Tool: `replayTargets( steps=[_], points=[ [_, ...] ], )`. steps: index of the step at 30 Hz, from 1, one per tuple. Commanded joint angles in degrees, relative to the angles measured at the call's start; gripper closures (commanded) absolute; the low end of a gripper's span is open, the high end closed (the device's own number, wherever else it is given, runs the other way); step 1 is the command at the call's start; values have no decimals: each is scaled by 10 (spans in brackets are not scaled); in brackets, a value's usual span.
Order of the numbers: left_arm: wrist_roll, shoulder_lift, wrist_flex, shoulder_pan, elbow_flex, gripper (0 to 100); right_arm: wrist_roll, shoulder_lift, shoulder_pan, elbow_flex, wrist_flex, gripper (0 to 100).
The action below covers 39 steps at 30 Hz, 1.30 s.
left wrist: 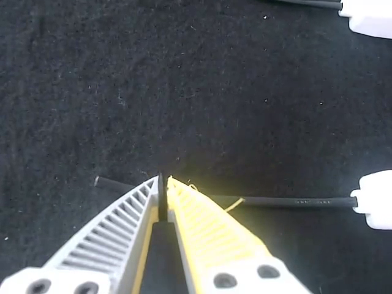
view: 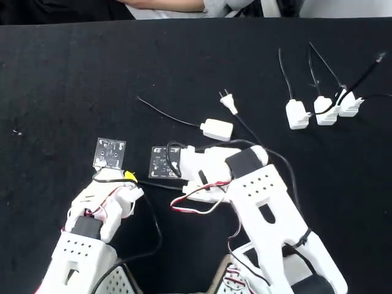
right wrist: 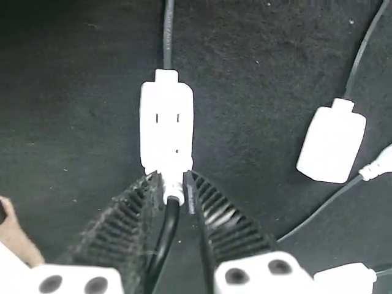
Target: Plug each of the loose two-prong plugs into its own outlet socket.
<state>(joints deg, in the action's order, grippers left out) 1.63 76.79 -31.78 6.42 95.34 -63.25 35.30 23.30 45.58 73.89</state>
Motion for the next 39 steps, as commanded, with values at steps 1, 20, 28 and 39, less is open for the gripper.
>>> replayTargets(
  steps=[1,20,28,39],
  points=[
    [-4,9,1,6,-36,970,-14,0,-25,-3,-17,988],
    [-4,9,2,6,-36,970,-14,0,-8,52,-35,988],
    [-4,9,2,6,-36,970,-14,4,-13,104,-91,988],
    [-4,9,2,6,-36,970,-14,4,-52,102,-108,988]
  ],
)
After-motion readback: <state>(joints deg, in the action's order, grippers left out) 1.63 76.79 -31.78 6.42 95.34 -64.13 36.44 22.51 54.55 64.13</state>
